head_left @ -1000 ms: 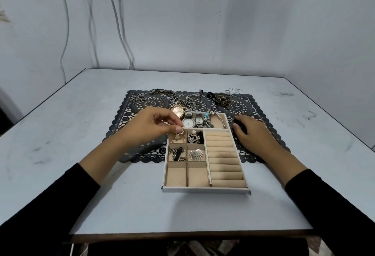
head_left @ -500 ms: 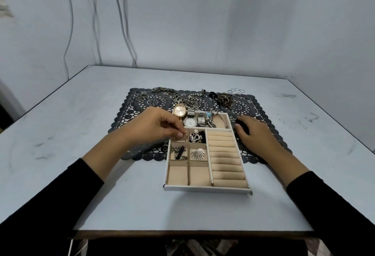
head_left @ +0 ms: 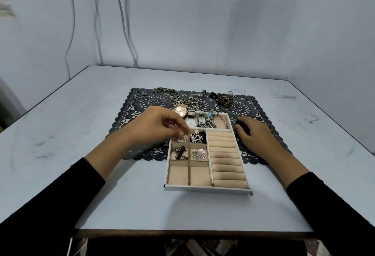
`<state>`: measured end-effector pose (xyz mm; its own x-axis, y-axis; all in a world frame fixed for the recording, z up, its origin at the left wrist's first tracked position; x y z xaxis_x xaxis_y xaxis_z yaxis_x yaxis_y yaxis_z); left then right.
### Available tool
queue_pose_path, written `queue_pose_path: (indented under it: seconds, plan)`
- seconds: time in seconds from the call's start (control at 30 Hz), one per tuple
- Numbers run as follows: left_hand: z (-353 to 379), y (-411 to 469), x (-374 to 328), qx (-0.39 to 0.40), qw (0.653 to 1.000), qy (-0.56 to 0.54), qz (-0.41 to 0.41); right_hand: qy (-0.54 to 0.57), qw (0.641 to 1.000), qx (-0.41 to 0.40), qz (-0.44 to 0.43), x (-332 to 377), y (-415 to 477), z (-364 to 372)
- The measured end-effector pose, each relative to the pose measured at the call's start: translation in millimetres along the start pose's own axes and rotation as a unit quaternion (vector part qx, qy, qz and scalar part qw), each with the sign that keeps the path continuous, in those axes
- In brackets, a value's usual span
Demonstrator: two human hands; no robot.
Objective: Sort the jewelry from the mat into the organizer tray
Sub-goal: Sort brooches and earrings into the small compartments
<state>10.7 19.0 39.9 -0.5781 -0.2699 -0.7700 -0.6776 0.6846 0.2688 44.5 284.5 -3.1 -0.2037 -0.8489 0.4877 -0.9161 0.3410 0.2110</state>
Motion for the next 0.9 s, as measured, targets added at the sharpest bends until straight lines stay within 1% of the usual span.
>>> queue_pose_path:
  seconds: [0.07, 0.2, 0.23, 0.3, 0.37, 0.43, 0.5, 0.6, 0.77, 0.9]
  plan:
    - [-3.5, -0.6, 0.1, -0.038, 0.999, -0.023, 0.004, 0.001, 1.000, 0.001, 0.003, -0.4, 1.2, -1.0]
    - [-21.9, 2.0, 13.4, -0.154, 0.987, -0.053, 0.003, 0.015, 1.000, -0.012, 0.017, -2.7, 7.4, -6.0]
    - [-26.8, 4.6, 19.6, -0.173, 0.984, -0.040, 0.002, 0.016, 1.000, -0.016, 0.021, -3.9, 10.1, -7.2]
    - [-35.8, 11.6, 32.6, -0.192, 0.981, 0.025, -0.004, 0.022, 0.999, -0.024, 0.021, -5.8, 17.1, -8.8]
    - [-41.0, 20.6, 47.7, -0.168, 0.977, 0.131, -0.019, 0.025, 0.999, -0.028, 0.017, -7.1, 24.8, -9.3]
    - [-40.3, 30.7, 67.6, -0.104, 0.967, 0.227, -0.043, 0.022, 0.999, -0.032, 0.006, -7.1, 33.8, -8.4]
    - [-37.9, 38.8, 83.9, -0.044, 0.955, 0.285, -0.071, 0.020, 0.999, -0.032, -0.005, -5.8, 43.8, -6.3]
    - [-36.1, 51.9, 95.0, -0.004, 0.947, 0.309, -0.083, 0.007, 1.000, -0.021, -0.021, -1.6, 59.6, 0.5]
    - [-33.9, 71.4, 107.7, 0.030, 0.940, 0.327, -0.087, -0.013, 0.999, 0.010, -0.047, 7.1, 87.9, 18.3]
    - [-32.7, 85.7, 115.4, 0.057, 0.939, 0.332, -0.072, -0.028, 0.998, 0.019, -0.059, 11.5, 106.2, 27.8]
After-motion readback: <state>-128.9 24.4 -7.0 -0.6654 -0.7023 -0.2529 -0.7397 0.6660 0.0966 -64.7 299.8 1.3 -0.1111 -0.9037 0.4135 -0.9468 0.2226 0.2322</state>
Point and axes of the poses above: each hand's wrist, its own y-axis towards the middle knuckle, its own z-axis out of the palm, x = y × z, the point moved 6 cm from there along y, towards the middle knuckle, and after that the axes turned 11 degrees about z, right-handed, at the moved point
